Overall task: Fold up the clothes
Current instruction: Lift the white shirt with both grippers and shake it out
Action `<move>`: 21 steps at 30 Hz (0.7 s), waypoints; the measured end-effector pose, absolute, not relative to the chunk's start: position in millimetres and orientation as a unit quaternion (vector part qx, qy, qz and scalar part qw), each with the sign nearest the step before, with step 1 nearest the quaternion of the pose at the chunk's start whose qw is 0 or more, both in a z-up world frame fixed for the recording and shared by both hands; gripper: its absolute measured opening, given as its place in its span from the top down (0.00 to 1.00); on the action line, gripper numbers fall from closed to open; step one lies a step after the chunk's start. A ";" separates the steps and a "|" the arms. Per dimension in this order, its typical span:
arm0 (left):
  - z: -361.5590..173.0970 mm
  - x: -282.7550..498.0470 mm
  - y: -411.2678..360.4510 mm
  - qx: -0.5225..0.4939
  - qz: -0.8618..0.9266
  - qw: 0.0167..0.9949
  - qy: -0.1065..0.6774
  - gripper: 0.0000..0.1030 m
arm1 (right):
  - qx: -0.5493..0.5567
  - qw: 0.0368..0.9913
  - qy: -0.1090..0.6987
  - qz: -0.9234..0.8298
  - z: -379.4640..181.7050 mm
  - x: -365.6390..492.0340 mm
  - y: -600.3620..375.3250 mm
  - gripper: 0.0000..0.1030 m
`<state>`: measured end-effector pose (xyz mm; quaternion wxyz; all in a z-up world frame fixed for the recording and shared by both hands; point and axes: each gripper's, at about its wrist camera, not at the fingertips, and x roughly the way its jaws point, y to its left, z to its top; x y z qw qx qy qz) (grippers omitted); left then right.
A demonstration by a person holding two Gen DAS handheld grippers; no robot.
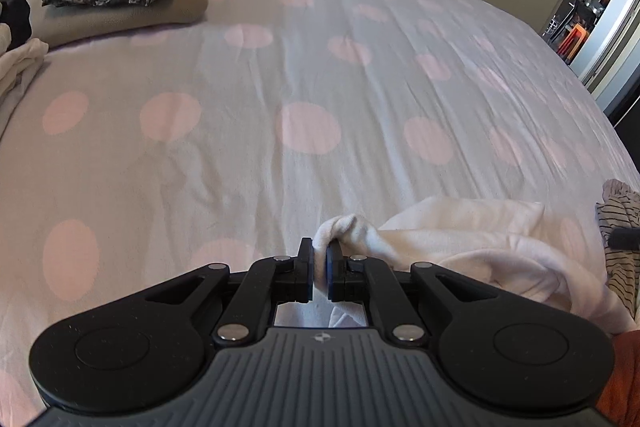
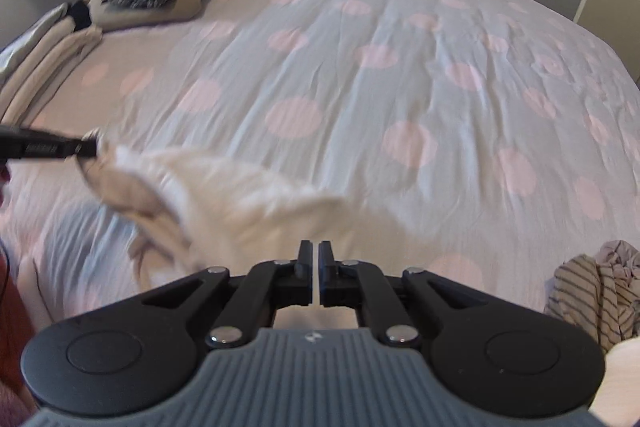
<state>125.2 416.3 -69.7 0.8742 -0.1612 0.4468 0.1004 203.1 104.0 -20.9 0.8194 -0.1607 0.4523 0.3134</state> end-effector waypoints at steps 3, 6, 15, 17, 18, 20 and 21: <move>-69.2 124.2 414.2 -0.156 0.097 0.878 0.443 0.96 | -0.161 0.804 0.468 0.329 -28.8 178.5 103.6 0.94; -67.2 125.3 411.8 -0.151 0.093 0.881 0.439 0.96 | -0.160 0.784 0.494 0.340 -43.8 165.3 107.6 0.90; -67.0 135.2 407.4 -0.144 0.083 0.884 0.436 0.96 | -0.180 0.808 0.480 0.290 -63.3 196.8 109.8 0.54; -68.3 139.7 405.0 -0.142 0.079 0.884 0.438 0.96 | -0.178 0.813 0.479 0.278 -69.5 214.4 106.9 0.54; -69.2 142.5 403.2 -0.141 0.076 0.884 0.439 0.96 | -0.172 0.815 0.483 0.271 -72.9 224.1 104.3 0.54; -71.5 148.7 398.8 -0.135 0.072 0.884 0.441 0.96 | -0.155 0.819 0.490 0.254 -78.4 239.8 97.8 0.55; -72.7 151.5 396.8 -0.130 0.071 0.884 0.443 0.96 | -0.147 0.821 0.494 0.246 -80.9 247.1 94.4 0.57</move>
